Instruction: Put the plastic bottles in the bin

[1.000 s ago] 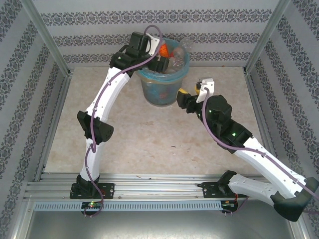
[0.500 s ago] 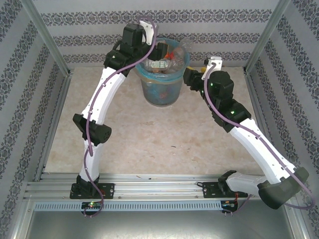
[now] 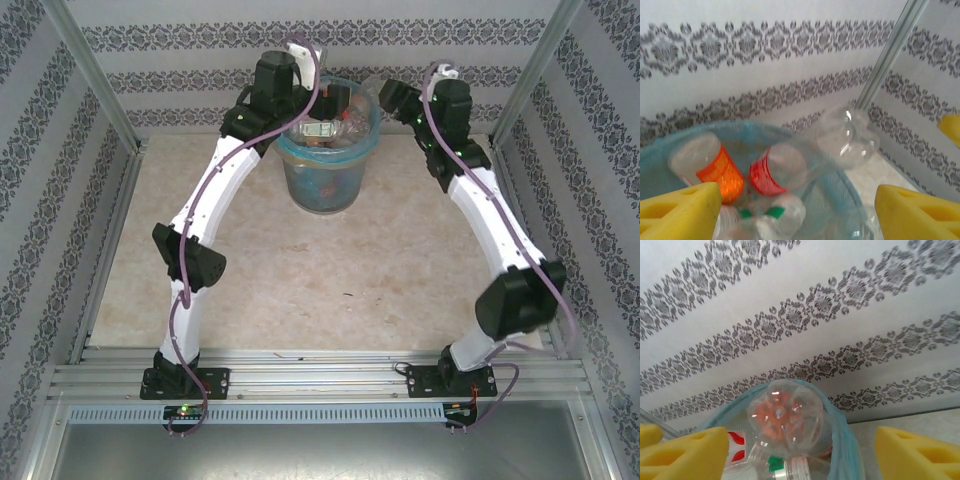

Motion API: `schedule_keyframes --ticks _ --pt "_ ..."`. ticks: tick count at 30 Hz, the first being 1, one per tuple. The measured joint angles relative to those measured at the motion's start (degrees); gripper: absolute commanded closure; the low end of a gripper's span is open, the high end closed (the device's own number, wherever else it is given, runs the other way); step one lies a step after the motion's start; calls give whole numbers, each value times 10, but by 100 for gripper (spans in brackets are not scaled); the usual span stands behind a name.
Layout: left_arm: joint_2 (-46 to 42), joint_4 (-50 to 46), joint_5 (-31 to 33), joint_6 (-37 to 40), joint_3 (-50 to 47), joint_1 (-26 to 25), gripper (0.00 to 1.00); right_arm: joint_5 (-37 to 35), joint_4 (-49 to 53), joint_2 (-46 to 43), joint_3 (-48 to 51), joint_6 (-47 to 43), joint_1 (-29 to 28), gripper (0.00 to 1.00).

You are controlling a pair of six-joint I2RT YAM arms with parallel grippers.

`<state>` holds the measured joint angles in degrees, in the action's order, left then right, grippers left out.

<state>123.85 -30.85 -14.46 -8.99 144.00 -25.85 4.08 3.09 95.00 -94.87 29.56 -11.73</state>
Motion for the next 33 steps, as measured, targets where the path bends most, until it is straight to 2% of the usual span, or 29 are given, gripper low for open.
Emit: schedule_keyframes --ticks 2,4,9,13,18,24,26,28,33 --pt "-41 5 1 2 -69 -2 18 8 2 43 -37 0 0 13" --pt "-99 24 9 6 -157 -4 18 16 7 85 -77 -3 0 14" --pt "-254 83 51 28 -339 -4 16 59 19 155 -163 -13 0 32" --pt "-346 110 109 59 -399 -3 15 96 38 188 -226 -27 -6 38" --pt "-410 128 152 80 -436 16 14 115 68 206 -274 -72 -40 34" --pt "-423 132 164 93 -492 30 13 115 118 227 -330 -128 -84 33" --pt "-423 132 162 96 -511 37 13 111 138 235 -349 -140 -91 24" --pt "-423 131 160 97 -524 46 13 93 159 237 -359 -153 -96 16" --pt "-431 133 160 101 -547 64 13 25 227 239 -363 -167 -100 18"
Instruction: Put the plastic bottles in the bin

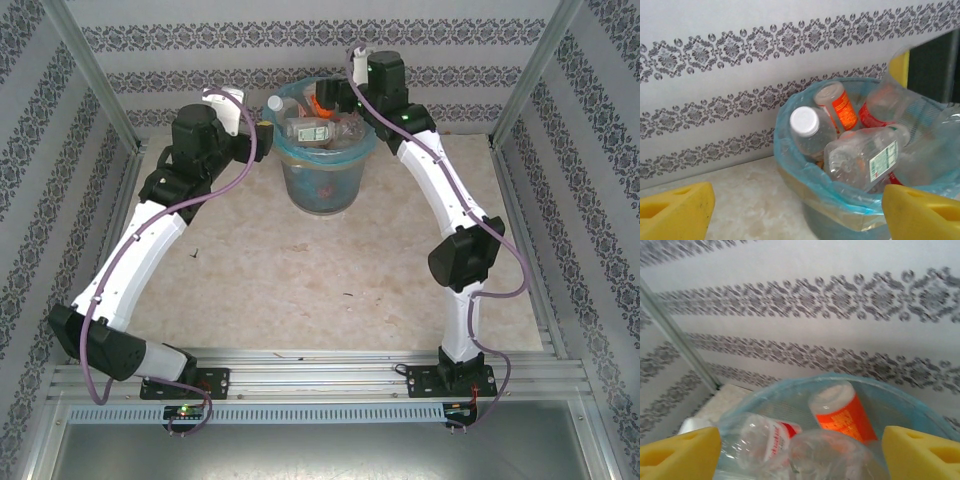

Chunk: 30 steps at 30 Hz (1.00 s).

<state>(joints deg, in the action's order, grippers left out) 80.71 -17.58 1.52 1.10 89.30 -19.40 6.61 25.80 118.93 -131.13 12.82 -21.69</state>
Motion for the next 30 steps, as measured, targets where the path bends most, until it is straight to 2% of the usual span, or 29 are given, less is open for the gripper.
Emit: schedule_keyframes --ticks 3,5,7,8,11,19,23,25,30 --pt "-11 1 0 1 -12 7 13 -47 57 13 -11 0 -3 18" --pt "-18 2 0 2 -18 12 13 -73 86 25 -26 0 -3 25" --pt "-23 5 -3 2 -24 19 13 -91 102 33 -43 0 -3 27" --pt "-24 6 -4 2 -27 22 13 -97 110 37 -52 0 -2 25" --pt "-24 12 -9 2 -36 27 13 -108 127 50 -80 -7 -2 13" --pt "-26 28 -15 1 -49 38 13 -120 150 82 -186 -24 -5 11" --pt "-29 37 -17 -1 -68 49 13 -130 139 74 -193 -33 -7 33" --pt "-30 39 -19 -4 -77 54 13 -130 132 74 -193 -37 -7 40" --pt "-30 40 -30 -14 -88 60 13 -123 109 74 -177 -33 -5 49"
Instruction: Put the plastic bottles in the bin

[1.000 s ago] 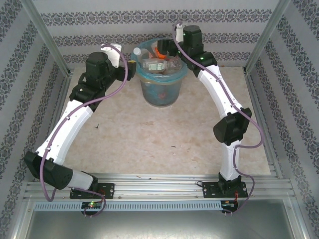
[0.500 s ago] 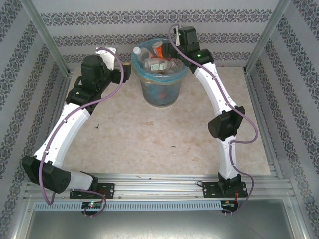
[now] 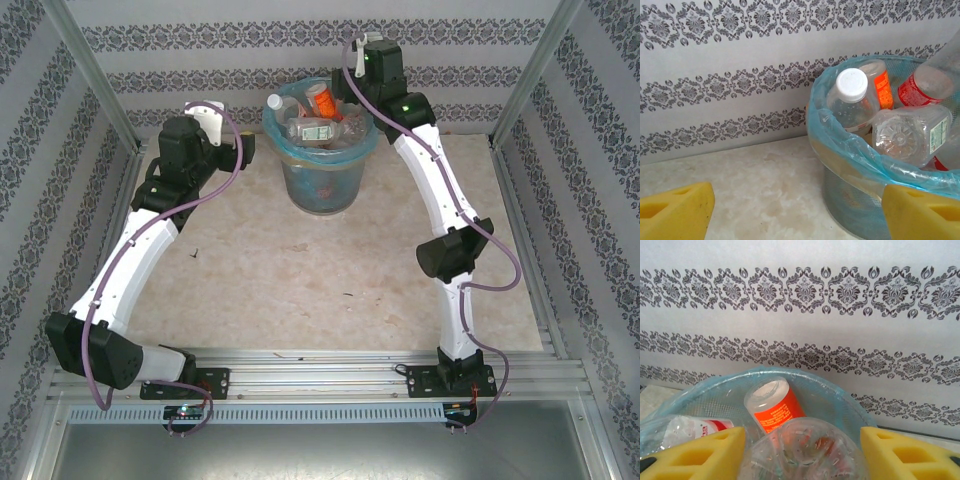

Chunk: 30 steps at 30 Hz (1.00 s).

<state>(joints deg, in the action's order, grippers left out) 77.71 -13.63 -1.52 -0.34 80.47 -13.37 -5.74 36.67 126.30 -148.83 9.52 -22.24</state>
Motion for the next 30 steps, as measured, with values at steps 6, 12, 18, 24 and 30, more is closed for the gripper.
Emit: schedule_keyframes --ticks 6,12,18,24,30 --pt "0 3 -12 -10 0 0 13 -4 -71 -2 57 17 8 55" --pt "0 4 -15 -14 -1 4 13 -1 -93 0 88 55 27 54" --pt "0 5 -24 -19 -3 11 13 6 -99 8 88 76 34 53" --pt "0 9 -29 -23 -5 11 13 12 -118 39 83 85 32 53" --pt "0 9 -31 -28 -6 14 13 12 -123 44 80 83 33 50"
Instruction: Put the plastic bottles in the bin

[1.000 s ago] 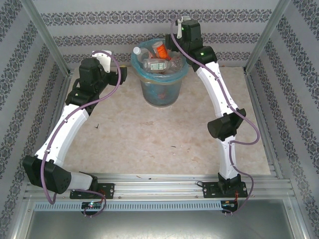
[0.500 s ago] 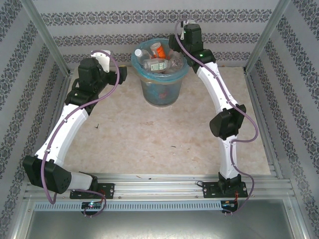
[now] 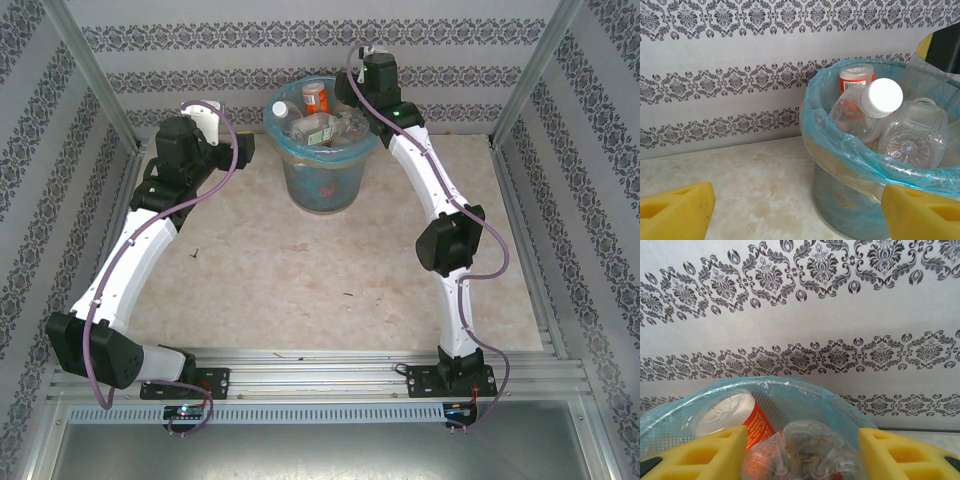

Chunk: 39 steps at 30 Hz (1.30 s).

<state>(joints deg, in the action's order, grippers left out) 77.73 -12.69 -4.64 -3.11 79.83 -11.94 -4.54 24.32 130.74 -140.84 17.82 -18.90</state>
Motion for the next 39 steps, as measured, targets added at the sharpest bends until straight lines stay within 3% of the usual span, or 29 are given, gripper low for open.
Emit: schedule_keyframes --ticks 5,11,13,24,27,31,34,39 --pt "0 1 -7 -4 0 4 13 0 11 5 -15 0 0 45" --pt "0 3 -13 -10 0 7 14 4 103 14 -68 -9 -1 17" --pt "0 3 -14 -15 0 9 14 2 144 14 -76 -14 -1 12" --pt "0 7 -21 -24 -1 12 14 -6 192 -34 -122 -28 -8 2" --pt "0 7 -20 -26 -2 12 14 -9 196 -70 -123 -34 -16 8" --pt "0 9 -20 -30 -4 12 14 -20 191 -140 -68 -55 -41 38" --pt "0 10 -21 -34 -5 12 14 -26 158 -218 56 -67 -69 55" --pt "0 14 -25 -37 -5 12 14 -26 63 -325 311 -58 -95 68"
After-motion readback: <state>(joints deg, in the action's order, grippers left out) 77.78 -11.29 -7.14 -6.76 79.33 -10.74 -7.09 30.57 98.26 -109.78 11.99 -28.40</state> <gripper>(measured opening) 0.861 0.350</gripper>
